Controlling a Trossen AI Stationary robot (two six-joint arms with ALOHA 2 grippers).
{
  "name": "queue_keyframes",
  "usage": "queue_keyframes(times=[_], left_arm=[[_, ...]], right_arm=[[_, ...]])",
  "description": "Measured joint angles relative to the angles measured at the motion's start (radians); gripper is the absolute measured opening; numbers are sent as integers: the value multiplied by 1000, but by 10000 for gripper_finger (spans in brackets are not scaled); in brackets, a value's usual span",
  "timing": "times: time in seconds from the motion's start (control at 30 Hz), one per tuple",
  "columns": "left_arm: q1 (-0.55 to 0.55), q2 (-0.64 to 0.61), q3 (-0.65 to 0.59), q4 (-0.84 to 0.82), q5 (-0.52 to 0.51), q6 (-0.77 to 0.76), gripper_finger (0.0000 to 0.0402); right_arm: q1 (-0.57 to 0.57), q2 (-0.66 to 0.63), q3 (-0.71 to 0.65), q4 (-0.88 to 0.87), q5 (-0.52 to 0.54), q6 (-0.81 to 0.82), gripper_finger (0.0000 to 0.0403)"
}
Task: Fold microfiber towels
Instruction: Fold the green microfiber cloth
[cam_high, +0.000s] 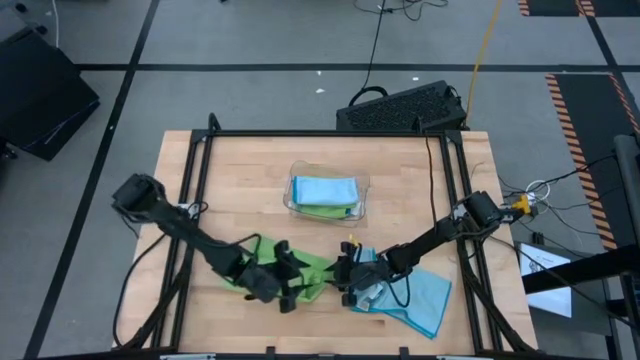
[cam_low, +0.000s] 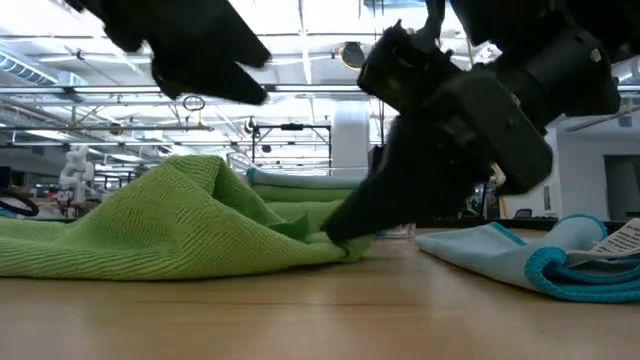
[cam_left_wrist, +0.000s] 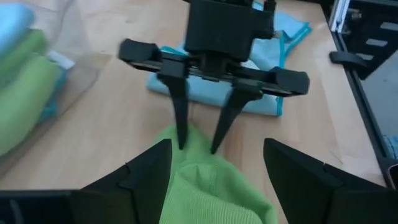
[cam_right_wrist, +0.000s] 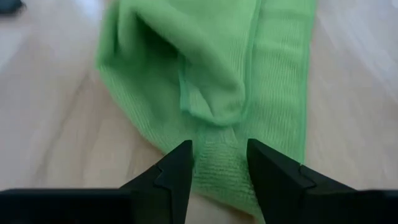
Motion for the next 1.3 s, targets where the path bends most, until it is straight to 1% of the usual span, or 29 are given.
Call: queue_keyframes(times=[0.1, 0.2, 0.37, 0.47, 0.53, 0.6, 0.73, 0.8, 0.83, 0.87, 0.93, 1.0, 1.2, 1.3], left_arm=[[16, 59, 0, 43, 47, 11, 258], [23, 110, 5, 27, 55, -38, 258], [35, 152, 8, 22, 56, -124, 257], [54, 157, 10, 24, 87, -169, 242], [65, 166, 10, 13, 121, -175, 218], [76, 168, 8, -6, 153, -171, 184], [86, 176, 9, -44, 196, -173, 93], [86, 176, 8, -43, 196, -172, 42], [80, 174, 8, -38, 195, -172, 22], [74, 170, 8, -39, 193, -172, 12], [57, 158, 8, -40, 168, -177, 11], [32, 143, 12, -40, 119, -188, 10], [-90, 125, 51, -44, -90, -162, 5], [-152, 129, 56, -31, -208, -149, 4]], right_arm=[[1, -16, 0, -67, 2, -13, 144], [1, -34, 0, -108, 3, -34, 144], [1, -47, 0, -67, 3, -89, 144], [1, -47, 0, -35, 3, -101, 144], [1, -47, 0, -34, 3, -101, 144], [1, -47, 0, -37, 2, -100, 144], [1, -47, 0, -38, 2, -67, 144], [4, -47, 0, -38, 2, -51, 144], [6, -47, 0, -37, 2, -47, 144], [9, -47, 0, -37, 1, -44, 144], [15, -47, 0, -37, 1, -40, 144], [22, -47, 0, -37, 1, -35, 144], [34, -41, 0, -33, 6, 10, 144], [33, -33, 0, -23, 37, 12, 144]])
